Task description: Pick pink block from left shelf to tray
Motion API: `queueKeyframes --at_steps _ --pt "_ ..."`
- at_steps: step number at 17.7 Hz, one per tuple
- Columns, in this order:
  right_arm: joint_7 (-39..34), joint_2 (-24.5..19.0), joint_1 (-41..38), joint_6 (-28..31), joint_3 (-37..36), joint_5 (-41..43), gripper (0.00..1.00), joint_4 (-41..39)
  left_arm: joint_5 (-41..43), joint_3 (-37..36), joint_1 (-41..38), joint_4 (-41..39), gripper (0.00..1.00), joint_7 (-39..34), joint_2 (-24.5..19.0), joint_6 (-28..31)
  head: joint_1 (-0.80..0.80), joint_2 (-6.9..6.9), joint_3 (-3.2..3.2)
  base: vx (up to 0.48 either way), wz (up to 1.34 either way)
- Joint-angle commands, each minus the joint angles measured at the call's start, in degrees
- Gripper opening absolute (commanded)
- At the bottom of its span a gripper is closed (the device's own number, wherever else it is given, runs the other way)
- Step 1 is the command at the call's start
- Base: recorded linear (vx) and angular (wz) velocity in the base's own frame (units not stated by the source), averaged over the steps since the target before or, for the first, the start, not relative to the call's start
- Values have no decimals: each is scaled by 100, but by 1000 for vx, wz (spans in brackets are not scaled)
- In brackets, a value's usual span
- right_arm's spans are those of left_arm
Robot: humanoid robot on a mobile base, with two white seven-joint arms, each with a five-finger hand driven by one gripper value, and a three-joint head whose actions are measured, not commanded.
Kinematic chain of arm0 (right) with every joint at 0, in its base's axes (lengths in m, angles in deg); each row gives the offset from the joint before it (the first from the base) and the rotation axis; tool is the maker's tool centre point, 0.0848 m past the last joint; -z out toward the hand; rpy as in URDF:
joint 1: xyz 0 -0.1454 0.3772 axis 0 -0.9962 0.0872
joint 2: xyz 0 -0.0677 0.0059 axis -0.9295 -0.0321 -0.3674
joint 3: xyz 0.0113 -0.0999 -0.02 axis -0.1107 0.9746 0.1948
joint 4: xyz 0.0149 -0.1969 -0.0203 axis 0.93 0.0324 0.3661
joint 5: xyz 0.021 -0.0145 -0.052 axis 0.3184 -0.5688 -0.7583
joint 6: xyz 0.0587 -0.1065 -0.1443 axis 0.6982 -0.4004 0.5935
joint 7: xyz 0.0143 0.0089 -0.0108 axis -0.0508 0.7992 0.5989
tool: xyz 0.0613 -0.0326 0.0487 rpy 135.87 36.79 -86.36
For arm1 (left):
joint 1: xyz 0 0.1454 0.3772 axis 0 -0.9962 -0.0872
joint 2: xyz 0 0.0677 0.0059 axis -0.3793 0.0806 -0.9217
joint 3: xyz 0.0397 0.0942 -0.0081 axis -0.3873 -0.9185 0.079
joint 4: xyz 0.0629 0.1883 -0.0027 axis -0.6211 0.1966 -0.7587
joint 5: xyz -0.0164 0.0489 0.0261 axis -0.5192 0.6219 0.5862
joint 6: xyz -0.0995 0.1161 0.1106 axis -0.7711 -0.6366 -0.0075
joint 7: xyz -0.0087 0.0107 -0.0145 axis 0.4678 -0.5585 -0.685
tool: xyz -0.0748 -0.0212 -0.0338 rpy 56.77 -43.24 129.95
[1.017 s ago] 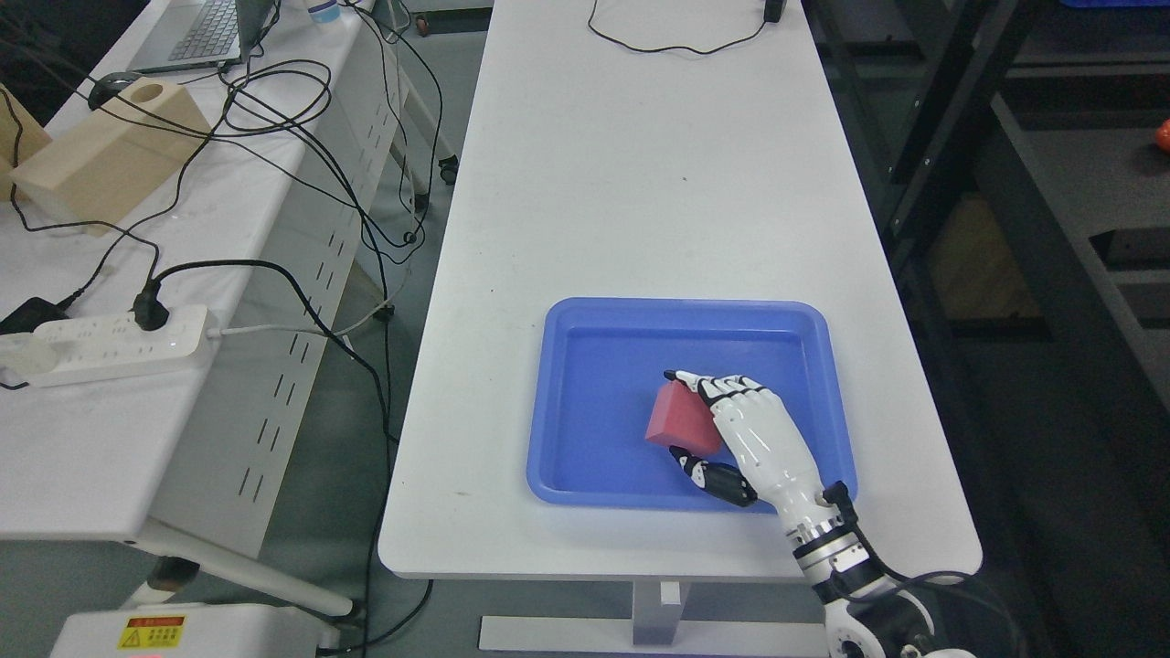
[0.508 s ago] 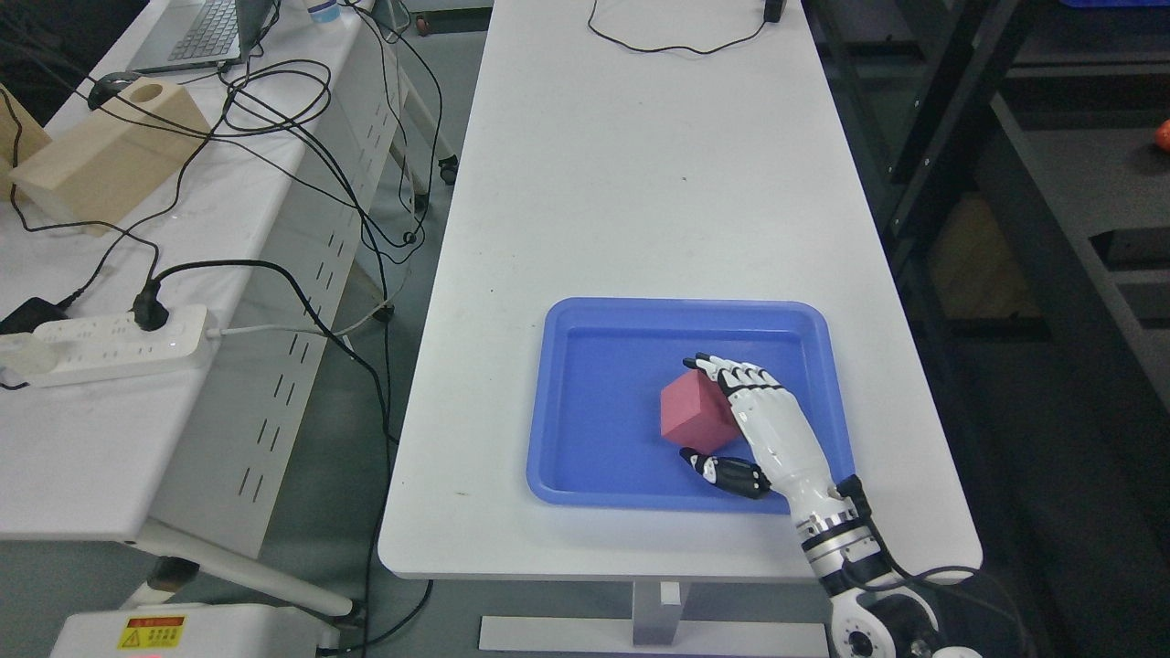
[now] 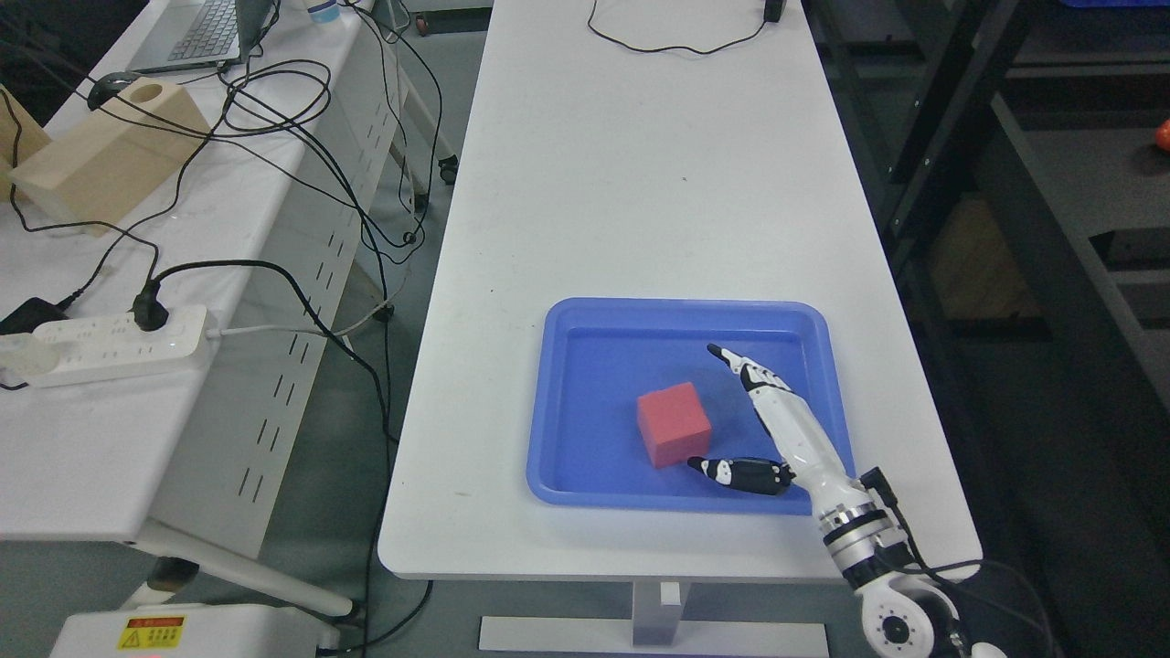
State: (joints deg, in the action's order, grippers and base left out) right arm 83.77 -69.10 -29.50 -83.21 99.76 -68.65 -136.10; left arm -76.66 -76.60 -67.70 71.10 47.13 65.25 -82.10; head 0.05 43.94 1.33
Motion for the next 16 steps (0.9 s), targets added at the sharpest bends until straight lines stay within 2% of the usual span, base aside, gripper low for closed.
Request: queueKeyframes --at_steps 1,4,7,11,16 --pt "-82 -10 21 -27 -834 3855 100 1 0 0 167 -100 100 -5 -100 -2 0 0 0 0 0" --pt "-108 -19 -14 -298 -861 4453 100 1 0 0 167 -100 100 -5 -100 -2 0 0 0 -5 0" --pt "-441 -53 -49 -791 -870 4578 100 1 0 0 167 -100 100 -5 -100 -2 0 0 0 -27 0" --pt "-469 -80 -58 -819 -914 4569 100 1 0 0 167 -100 100 -5 -100 -2 0 0 0 -89 0" --pt "-469 -244 -14 -564 -1133 4569 100 1 0 0 167 -100 100 -5 -100 -2 0 0 0 -146 -11"
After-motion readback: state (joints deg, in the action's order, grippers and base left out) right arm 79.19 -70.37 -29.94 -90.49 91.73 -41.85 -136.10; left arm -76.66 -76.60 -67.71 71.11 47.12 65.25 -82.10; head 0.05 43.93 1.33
